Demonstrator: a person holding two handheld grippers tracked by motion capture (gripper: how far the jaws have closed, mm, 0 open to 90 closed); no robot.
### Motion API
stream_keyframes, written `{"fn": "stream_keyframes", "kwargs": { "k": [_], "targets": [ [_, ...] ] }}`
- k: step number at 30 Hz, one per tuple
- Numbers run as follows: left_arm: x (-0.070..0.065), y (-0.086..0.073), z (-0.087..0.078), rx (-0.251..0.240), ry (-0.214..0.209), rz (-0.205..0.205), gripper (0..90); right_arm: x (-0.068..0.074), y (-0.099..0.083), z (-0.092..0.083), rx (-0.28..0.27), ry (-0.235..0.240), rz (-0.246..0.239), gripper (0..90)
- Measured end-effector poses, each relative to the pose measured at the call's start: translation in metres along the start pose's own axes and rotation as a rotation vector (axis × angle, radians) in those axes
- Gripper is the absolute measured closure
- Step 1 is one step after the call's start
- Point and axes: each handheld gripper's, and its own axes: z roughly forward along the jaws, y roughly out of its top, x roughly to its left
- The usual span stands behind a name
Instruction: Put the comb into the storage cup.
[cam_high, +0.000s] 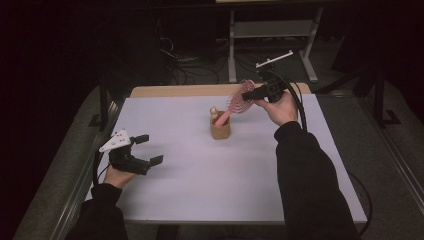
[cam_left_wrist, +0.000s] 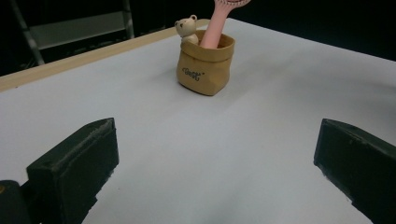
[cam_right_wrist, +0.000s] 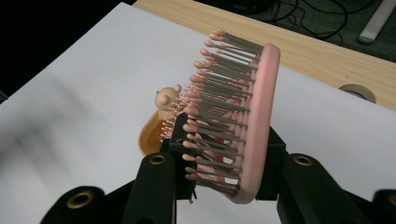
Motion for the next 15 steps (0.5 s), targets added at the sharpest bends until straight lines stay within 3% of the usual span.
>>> {"fn": "stream_keyframes", "kwargs": {
  "k": [15],
  "targets": [
    [0.0017,-0.0011,-0.0023,-0.012,0.020,-0.005,0.0,-0.0028,-0.0031,0.0103,0.011,-0.011,0.046,64.6]
  ]
}}
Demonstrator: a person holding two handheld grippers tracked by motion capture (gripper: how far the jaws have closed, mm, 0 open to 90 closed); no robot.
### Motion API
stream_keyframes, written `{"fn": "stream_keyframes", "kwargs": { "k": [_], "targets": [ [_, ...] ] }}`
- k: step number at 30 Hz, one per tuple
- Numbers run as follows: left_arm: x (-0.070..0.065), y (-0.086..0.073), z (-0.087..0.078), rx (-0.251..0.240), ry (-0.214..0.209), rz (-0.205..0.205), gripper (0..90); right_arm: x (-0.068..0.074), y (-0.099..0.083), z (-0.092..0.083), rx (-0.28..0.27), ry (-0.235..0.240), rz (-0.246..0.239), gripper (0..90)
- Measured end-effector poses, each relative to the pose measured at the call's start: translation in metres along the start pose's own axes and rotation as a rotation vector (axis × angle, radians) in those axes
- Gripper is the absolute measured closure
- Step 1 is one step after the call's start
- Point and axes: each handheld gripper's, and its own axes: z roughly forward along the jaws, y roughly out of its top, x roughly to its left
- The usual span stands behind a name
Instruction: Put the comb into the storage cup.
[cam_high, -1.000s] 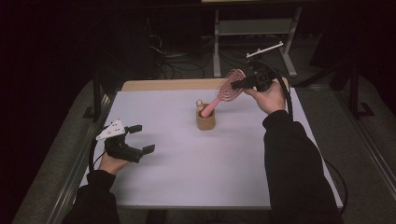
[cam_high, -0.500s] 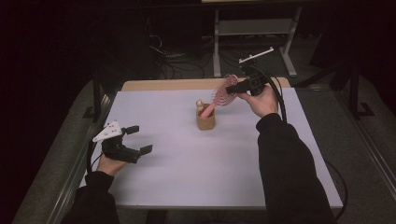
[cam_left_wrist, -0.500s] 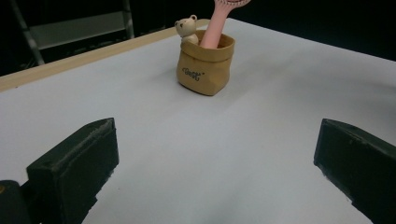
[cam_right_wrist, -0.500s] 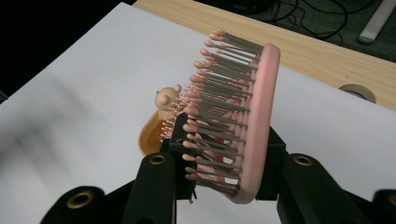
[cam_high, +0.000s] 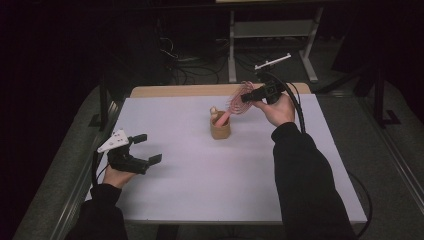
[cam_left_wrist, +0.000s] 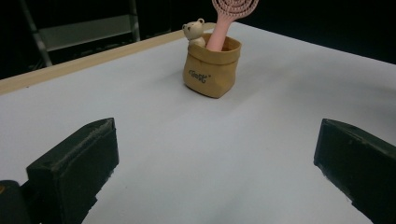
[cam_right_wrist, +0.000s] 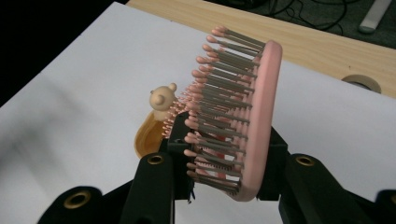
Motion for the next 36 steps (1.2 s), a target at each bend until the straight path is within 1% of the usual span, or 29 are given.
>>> {"fn": "stream_keyframes", "kwargs": {
  "k": [1,2,3,4,6,7,12,13,16,17,19,22,24,26,27,28,29,34,35,36],
  "targets": [
    [0.000,0.000,0.000,-0.003,0.004,-0.003,0.0,0.000,-0.001,0.002,-0.001,-0.009,0.001,64.2],
    [0.001,0.000,-0.001,-0.007,0.006,-0.005,0.0,0.000,-0.002,0.002,-0.012,-0.010,0.014,64.0],
    [0.001,0.000,-0.001,-0.007,0.006,-0.005,0.0,0.000,-0.002,0.002,-0.012,-0.010,0.014,64.0],
    [0.001,0.000,-0.001,-0.007,0.008,-0.004,0.0,-0.004,-0.004,0.003,-0.016,-0.004,0.042,63.8],
    [0.001,-0.001,-0.001,-0.008,0.010,-0.006,0.0,-0.005,-0.005,0.003,-0.014,0.001,0.048,63.7],
    [0.001,-0.001,-0.001,-0.007,0.011,-0.007,0.0,-0.007,-0.007,0.005,-0.009,0.011,0.071,63.4],
    [0.001,-0.001,0.000,-0.002,0.014,-0.006,0.0,-0.009,-0.008,0.005,-0.013,0.019,0.073,62.8],
    [0.001,-0.001,0.000,-0.003,0.015,-0.006,0.0,-0.008,-0.008,0.005,-0.007,0.024,0.051,62.0],
    [0.002,-0.001,0.000,-0.003,0.017,-0.007,0.0,-0.009,-0.008,0.005,0.001,0.031,0.044,61.1],
    [0.002,-0.002,-0.001,-0.003,0.017,-0.008,0.0,-0.009,-0.009,0.004,0.002,0.038,0.030,58.0],
    [0.002,-0.001,-0.001,-0.005,0.019,-0.008,0.0,-0.010,-0.009,0.002,-0.005,0.042,0.018,54.4],
    [0.002,-0.002,-0.001,-0.006,0.022,-0.010,0.0,-0.012,-0.010,-0.003,-0.024,0.057,0.015,47.7],
    [0.002,-0.002,-0.001,-0.007,0.024,-0.014,0.0,-0.013,-0.011,-0.004,-0.027,0.057,0.015,46.4],
    [0.002,-0.002,-0.001,-0.007,0.024,-0.015,0.0,-0.016,-0.013,-0.006,-0.026,0.052,0.014,42.6],
    [0.002,-0.002,-0.001,-0.006,0.024,-0.015,0.0,-0.020,-0.016,-0.008,-0.025,0.048,0.015,39.0],
    [0.002,-0.002,-0.001,-0.006,0.025,-0.015,0.0,-0.020,-0.016,-0.008,-0.025,0.048,0.015,39.0],
    [0.002,-0.002,-0.001,-0.006,0.025,-0.016,0.0,-0.021,-0.016,-0.009,-0.029,0.049,0.015,36.8],
    [0.001,-0.002,-0.003,-0.010,0.029,-0.015,0.0,-0.027,-0.024,-0.013,-0.036,0.036,-0.008,16.2],
    [0.001,-0.002,-0.003,-0.011,0.030,-0.017,0.0,-0.028,-0.025,-0.014,-0.037,0.033,-0.009,12.9],
    [0.001,-0.003,-0.003,-0.011,0.031,-0.020,0.0,-0.029,-0.027,-0.015,-0.038,0.028,-0.013,12.2]
  ]
}}
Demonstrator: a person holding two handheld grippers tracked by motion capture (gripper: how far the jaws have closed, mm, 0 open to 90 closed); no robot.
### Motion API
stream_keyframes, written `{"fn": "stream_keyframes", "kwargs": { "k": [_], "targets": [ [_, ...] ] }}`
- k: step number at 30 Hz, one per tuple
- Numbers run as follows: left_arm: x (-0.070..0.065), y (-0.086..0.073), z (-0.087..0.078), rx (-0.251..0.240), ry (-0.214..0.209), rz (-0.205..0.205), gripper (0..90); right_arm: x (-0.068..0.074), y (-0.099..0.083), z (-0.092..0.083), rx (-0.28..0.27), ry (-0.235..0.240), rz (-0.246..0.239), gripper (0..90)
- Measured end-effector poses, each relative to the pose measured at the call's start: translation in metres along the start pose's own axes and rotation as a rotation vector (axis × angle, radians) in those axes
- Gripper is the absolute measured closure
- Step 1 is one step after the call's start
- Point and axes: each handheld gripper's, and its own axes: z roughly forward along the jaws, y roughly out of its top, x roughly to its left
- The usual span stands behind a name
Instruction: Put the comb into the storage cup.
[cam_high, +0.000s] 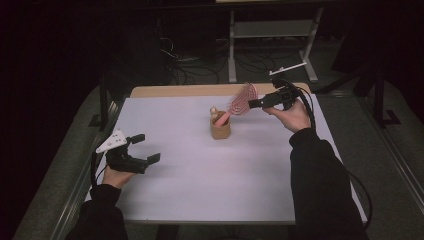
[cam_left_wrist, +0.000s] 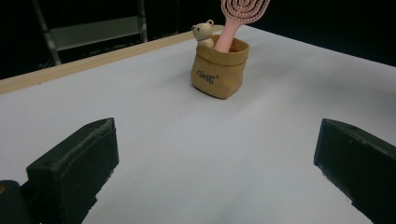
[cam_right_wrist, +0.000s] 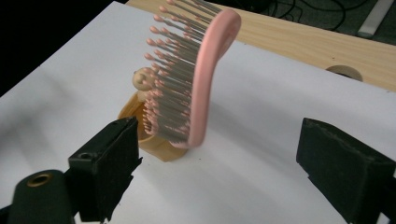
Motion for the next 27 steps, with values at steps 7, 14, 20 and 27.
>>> {"fn": "stream_keyframes", "kwargs": {
  "k": [7,14,20,27],
  "targets": [
    [0.000,-0.001,0.000,0.002,-0.001,-0.001,0.0,-0.010,-0.011,-0.015,-0.061,0.006,-0.001,0.0],
    [0.000,-0.002,-0.001,0.001,0.000,-0.004,0.0,-0.017,-0.019,-0.025,-0.087,0.010,0.004,0.0],
    [0.001,-0.002,-0.001,0.004,0.001,-0.008,0.0,-0.023,-0.027,-0.032,-0.083,0.010,0.005,0.0],
    [0.001,-0.003,-0.001,0.005,0.003,-0.010,0.0,-0.025,-0.037,-0.038,-0.097,0.024,-0.002,0.0]
  ]
}}
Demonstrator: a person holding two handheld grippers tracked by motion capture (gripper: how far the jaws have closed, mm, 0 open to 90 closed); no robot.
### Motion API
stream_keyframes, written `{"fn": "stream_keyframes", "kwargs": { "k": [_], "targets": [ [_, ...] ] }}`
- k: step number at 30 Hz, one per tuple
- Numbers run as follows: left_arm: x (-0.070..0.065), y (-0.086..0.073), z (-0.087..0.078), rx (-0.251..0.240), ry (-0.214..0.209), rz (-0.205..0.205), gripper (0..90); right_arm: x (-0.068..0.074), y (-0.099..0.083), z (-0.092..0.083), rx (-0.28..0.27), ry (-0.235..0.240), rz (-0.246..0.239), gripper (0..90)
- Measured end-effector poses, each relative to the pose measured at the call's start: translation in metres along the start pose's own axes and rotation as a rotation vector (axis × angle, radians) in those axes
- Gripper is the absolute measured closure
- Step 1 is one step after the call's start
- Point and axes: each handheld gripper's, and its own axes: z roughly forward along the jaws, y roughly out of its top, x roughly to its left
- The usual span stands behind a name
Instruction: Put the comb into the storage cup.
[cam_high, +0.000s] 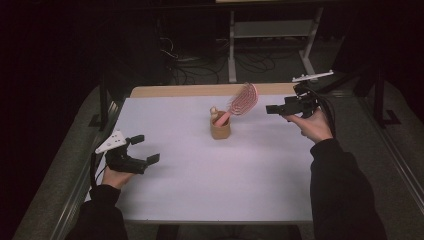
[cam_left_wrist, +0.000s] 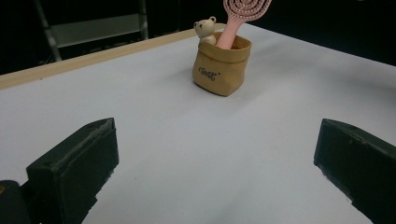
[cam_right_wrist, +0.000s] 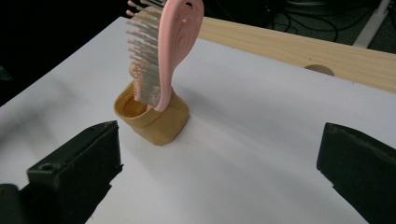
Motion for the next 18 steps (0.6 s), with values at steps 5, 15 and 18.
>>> {"fn": "stream_keyframes", "kwargs": {
  "k": [5,15,18],
  "targets": [
    [0.001,0.000,0.000,-0.001,-0.001,0.000,0.0,0.000,-0.008,-0.007,-0.008,0.008,-0.008,0.0],
    [0.002,0.000,-0.001,-0.002,0.001,-0.005,0.0,0.003,-0.026,-0.015,-0.015,-0.014,-0.056,0.0],
    [0.002,0.000,0.000,-0.001,0.001,-0.006,0.0,0.002,-0.030,-0.016,-0.013,-0.016,-0.058,0.0]
  ]
}}
